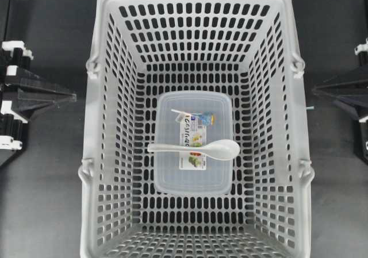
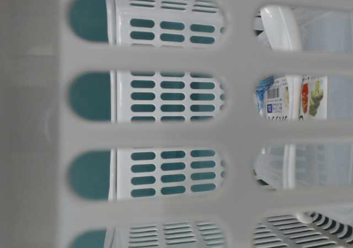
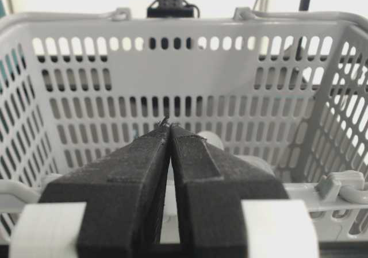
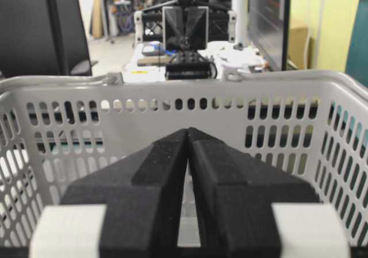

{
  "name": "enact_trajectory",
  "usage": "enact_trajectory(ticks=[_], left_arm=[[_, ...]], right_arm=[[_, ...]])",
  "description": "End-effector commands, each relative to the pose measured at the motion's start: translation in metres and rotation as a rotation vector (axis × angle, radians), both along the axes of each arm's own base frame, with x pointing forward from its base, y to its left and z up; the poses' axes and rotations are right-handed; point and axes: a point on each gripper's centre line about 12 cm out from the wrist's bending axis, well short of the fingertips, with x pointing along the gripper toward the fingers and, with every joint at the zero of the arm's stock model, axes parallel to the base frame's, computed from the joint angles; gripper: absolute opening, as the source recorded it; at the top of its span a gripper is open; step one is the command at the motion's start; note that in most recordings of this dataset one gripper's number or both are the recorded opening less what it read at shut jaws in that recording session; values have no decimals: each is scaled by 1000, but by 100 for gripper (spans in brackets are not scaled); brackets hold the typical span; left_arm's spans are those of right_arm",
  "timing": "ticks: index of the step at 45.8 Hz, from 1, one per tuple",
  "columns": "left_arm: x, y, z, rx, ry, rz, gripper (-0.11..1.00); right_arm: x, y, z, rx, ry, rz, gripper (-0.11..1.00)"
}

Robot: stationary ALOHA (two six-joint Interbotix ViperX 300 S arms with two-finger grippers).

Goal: Pick up the chinese spoon from the shopping basket with the left arm.
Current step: 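Move the left gripper over the basket toward the white spoon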

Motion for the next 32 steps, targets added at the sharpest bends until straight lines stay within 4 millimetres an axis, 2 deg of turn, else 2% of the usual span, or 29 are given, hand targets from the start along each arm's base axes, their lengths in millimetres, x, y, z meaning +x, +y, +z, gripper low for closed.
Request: enact_trajectory(ticks=[1, 4, 5, 7, 16, 24, 32], left_arm=[[10, -2, 2, 19, 86, -11, 6], [19, -2, 4, 14, 192, -11, 2], [21, -2, 5, 14, 219, -11, 1], [28, -5, 13, 23, 274, -20, 1], [52, -12, 49, 56, 431, -44, 1], [81, -17, 57, 82, 579, -57, 1], [115, -20, 53, 101, 679, -61, 1]], right_arm=[[2, -1, 3, 17, -8, -2, 0], [2, -1, 2, 26, -5, -6, 7], [2, -1, 2, 26, -3, -6, 7], [2, -2, 2, 27, -3, -7, 0], [0, -2, 4, 27, -14, -7, -1], [0, -1, 4, 29, -14, -6, -1], [0, -1, 4, 29, -14, -6, -1]])
